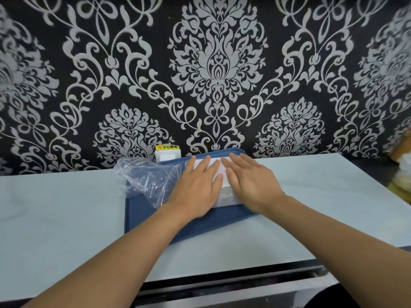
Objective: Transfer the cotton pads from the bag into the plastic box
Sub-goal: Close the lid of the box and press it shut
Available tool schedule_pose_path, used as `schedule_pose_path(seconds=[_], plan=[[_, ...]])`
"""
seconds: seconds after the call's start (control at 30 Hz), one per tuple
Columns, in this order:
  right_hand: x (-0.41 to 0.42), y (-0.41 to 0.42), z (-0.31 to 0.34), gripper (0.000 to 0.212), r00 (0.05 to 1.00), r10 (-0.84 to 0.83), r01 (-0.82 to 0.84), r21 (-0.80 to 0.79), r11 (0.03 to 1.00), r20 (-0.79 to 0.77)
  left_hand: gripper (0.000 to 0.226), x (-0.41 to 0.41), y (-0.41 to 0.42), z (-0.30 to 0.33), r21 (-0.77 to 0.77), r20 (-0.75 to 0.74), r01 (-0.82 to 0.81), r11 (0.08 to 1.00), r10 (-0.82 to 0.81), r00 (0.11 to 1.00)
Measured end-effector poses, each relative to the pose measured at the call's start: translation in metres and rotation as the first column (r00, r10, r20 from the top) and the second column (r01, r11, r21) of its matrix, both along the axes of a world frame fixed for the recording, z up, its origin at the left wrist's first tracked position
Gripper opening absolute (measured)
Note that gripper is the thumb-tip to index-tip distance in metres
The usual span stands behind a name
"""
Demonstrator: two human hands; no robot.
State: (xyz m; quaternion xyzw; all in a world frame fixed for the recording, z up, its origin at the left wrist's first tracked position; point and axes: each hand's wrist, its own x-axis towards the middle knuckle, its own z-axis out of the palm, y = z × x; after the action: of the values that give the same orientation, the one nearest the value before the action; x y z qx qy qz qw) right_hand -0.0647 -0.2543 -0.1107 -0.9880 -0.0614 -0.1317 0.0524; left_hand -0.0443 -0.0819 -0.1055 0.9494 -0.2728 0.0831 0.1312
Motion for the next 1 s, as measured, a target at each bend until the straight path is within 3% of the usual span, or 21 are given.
schedule_pose_path(seconds=[0.13, 0.27, 0.47, 0.7, 0.8, 1.0], plan=[[0.005, 0.003, 0.001, 0.072, 0.998, 0.059, -0.059, -0.050, 0.997, 0.003, 0.047, 0.010, 0.001, -0.005, -0.154, -0.042, -0.032, 0.988, 0.025, 0.999], [0.013, 0.004, 0.000, 0.071, 0.995, 0.099, -0.100, -0.072, 0.992, -0.015, 0.045, 0.018, 0.001, -0.005, -0.106, -0.011, -0.043, 0.993, 0.042, 0.999], [0.029, 0.000, 0.006, 0.062, 0.992, 0.079, -0.081, -0.015, 0.997, -0.095, 0.050, 0.031, 0.004, -0.001, -0.099, -0.117, 0.031, 0.995, -0.043, 0.992], [0.036, 0.013, 0.005, 0.063, 0.987, 0.038, -0.031, 0.044, 0.999, -0.155, 0.056, 0.024, 0.022, -0.008, -0.273, -0.171, 0.102, 0.957, -0.152, 0.973], [0.036, 0.026, 0.005, 0.060, 0.993, 0.035, -0.030, 0.052, 0.998, -0.110, 0.050, 0.023, 0.025, -0.007, -0.335, -0.149, 0.053, 0.941, -0.108, 0.983], [0.042, 0.033, 0.003, 0.059, 0.982, -0.071, 0.077, 0.030, 0.997, -0.176, 0.057, 0.027, 0.022, -0.012, -0.208, -0.324, -0.089, 0.974, 0.018, 0.946]])
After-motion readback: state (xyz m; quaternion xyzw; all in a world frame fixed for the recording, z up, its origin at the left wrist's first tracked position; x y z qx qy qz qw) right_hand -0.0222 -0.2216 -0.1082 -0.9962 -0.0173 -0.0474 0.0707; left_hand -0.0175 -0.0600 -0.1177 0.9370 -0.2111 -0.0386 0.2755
